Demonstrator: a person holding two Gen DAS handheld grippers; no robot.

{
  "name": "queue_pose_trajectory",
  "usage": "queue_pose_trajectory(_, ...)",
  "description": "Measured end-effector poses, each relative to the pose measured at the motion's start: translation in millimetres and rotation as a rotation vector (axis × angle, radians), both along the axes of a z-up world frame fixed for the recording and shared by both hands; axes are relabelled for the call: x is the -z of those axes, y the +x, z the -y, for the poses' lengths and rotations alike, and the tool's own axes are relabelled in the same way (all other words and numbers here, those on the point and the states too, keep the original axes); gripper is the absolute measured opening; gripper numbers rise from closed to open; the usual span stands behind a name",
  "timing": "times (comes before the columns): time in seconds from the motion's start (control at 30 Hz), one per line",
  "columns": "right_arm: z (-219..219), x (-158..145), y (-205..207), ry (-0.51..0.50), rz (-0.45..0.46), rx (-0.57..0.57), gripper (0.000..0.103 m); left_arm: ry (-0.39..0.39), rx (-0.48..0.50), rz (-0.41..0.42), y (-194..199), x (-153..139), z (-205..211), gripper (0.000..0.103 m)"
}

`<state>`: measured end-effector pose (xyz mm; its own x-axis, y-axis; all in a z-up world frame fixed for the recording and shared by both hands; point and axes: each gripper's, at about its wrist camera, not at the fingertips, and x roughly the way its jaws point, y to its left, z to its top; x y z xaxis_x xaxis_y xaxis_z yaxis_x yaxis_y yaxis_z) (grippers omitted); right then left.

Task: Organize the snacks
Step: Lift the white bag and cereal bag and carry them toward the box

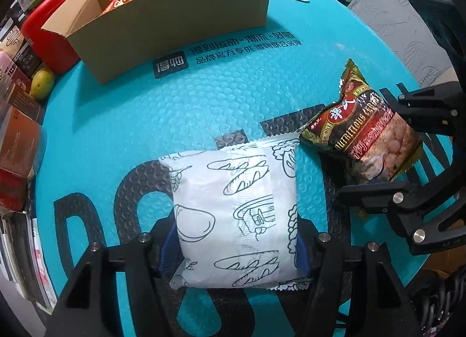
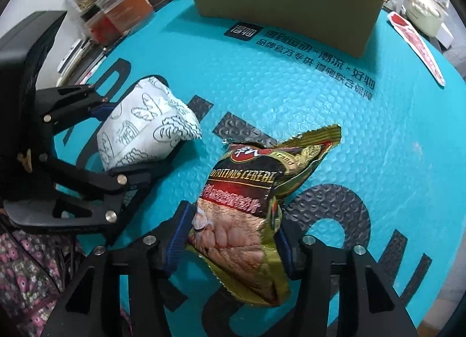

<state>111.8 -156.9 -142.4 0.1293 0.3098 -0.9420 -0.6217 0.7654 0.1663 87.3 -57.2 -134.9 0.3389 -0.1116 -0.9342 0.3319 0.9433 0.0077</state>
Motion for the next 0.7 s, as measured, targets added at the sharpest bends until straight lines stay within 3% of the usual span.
queue_pose_trajectory(0.07, -2, 0, -1, -0.007, 0.016, -0.013, 0.052, -0.006, 0.007, 0.003, -1, 0, -1, 0.063)
queue_pose_trajectory(0.13, -8, 1, -2, -0.003, 0.028, -0.027, 0.043, -0.021, 0.013, 0.009, 3, -1, -4, 0.063)
queue_pose_trajectory(0.23, -6, -2, -5, 0.007, 0.056, -0.038, 0.039, -0.018, 0.036, 0.023, -2, -3, -1, 0.057)
queue_pose_trajectory(0.4, -15, -8, -12, 0.026, 0.059, -0.066, 0.038, -0.050, 0.054, -0.006, -7, -7, -2, 0.055)
queue_pose_trajectory(0.7, -19, -28, -5, 0.071, 0.047, -0.081, 0.038, -0.051, 0.064, 0.042, -4, -36, -17, 0.055)
